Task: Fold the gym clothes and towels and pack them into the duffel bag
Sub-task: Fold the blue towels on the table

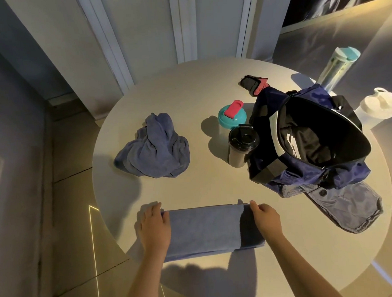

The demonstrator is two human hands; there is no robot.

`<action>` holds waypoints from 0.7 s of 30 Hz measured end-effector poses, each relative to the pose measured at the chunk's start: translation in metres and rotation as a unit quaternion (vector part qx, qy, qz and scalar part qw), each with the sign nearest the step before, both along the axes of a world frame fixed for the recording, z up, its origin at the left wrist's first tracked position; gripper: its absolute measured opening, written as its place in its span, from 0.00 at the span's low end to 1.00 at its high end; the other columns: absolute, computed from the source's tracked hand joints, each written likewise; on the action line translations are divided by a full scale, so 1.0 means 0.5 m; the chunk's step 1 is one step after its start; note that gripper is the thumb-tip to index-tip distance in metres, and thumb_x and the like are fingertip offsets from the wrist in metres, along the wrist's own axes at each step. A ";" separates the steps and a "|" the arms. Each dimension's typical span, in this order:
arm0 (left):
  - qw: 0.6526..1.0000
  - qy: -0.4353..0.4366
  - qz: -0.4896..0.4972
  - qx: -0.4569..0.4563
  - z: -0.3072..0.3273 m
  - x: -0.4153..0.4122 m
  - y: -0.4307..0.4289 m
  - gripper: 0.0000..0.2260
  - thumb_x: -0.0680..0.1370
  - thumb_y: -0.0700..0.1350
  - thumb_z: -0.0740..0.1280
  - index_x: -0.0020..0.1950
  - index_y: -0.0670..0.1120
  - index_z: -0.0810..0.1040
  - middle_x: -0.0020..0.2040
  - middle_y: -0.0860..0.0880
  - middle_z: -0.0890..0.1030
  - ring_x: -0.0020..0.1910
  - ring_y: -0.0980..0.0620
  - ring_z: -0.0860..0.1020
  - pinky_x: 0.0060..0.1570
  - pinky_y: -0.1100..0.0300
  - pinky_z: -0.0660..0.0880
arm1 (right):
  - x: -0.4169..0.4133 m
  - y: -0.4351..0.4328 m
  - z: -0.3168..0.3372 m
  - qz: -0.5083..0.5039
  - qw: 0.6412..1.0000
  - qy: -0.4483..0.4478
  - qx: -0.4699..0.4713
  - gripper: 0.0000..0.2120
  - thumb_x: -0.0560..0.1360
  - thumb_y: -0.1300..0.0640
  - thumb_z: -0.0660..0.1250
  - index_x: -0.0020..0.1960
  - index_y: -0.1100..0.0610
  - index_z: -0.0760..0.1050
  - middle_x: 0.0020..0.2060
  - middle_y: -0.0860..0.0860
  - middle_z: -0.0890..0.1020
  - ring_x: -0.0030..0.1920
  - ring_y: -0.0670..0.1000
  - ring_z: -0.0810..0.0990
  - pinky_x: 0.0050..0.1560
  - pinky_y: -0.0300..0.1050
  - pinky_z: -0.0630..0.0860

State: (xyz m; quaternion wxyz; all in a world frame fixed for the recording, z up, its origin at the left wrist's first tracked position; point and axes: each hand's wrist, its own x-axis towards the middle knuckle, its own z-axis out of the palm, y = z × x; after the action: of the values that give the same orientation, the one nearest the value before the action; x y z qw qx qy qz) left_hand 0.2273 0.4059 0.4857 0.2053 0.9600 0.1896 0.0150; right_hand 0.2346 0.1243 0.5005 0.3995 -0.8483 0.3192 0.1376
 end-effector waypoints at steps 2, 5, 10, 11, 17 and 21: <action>0.997 0.064 0.027 -0.018 -0.004 0.024 0.008 0.11 0.79 0.46 0.62 0.54 0.43 0.80 0.55 0.45 0.76 0.55 0.43 0.73 0.52 0.50 0.70 | 0.028 -0.005 -0.004 0.008 0.999 0.032 -0.004 0.19 0.79 0.45 0.57 0.43 0.58 0.78 0.39 0.56 0.79 0.41 0.53 0.75 0.44 0.45 0.67; 0.994 0.091 0.012 -0.054 -0.011 0.041 0.021 0.08 0.79 0.44 0.63 0.45 0.40 0.78 0.49 0.44 0.76 0.52 0.45 0.72 0.47 0.56 0.69 | 0.051 -0.009 -0.016 0.026 0.998 0.057 -0.029 0.16 0.79 0.49 0.59 0.46 0.60 0.77 0.42 0.57 0.80 0.43 0.55 0.76 0.44 0.45 0.69; 0.995 0.030 0.008 -0.098 -0.026 0.030 0.045 0.10 0.76 0.37 0.66 0.34 0.41 0.73 0.39 0.48 0.74 0.40 0.52 0.69 0.36 0.62 0.63 | 0.041 -0.016 -0.024 0.036 0.995 0.050 -0.082 0.12 0.82 0.52 0.54 0.48 0.59 0.70 0.43 0.56 0.75 0.43 0.55 0.73 0.43 0.44 0.68; 0.994 0.018 0.017 -0.107 -0.033 0.028 0.052 0.10 0.76 0.36 0.66 0.34 0.39 0.73 0.38 0.48 0.74 0.38 0.53 0.68 0.33 0.64 0.61 | 0.039 -0.017 -0.025 0.036 0.994 0.049 -0.088 0.13 0.82 0.52 0.54 0.49 0.60 0.71 0.44 0.57 0.76 0.43 0.55 0.73 0.43 0.44 0.68; 0.999 -0.044 -0.021 0.018 -0.029 -0.001 0.032 0.02 0.74 0.36 0.66 0.44 0.42 0.78 0.47 0.45 0.76 0.47 0.42 0.74 0.42 0.49 0.73 | 0.009 0.011 -0.021 0.078 0.974 -0.086 -0.195 0.08 0.79 0.57 0.59 0.54 0.59 0.73 0.52 0.58 0.76 0.47 0.57 0.75 0.47 0.51 0.74; 0.982 -0.004 -0.171 0.081 -0.035 -0.067 -0.018 0.21 0.80 0.52 0.51 0.63 0.43 0.75 0.64 0.43 0.76 0.61 0.42 0.75 0.56 0.47 0.70 | -0.060 0.052 -0.045 0.284 0.898 -0.221 -0.254 0.19 0.77 0.49 0.58 0.63 0.57 0.74 0.60 0.57 0.77 0.58 0.58 0.76 0.56 0.53 0.74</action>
State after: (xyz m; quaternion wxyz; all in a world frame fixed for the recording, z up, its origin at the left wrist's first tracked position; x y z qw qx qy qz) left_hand 0.1936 0.3967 0.4683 0.1267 0.9918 0.0195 -0.0011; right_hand 0.2045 0.1505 0.4782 0.1747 -0.9841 -0.0080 -0.0319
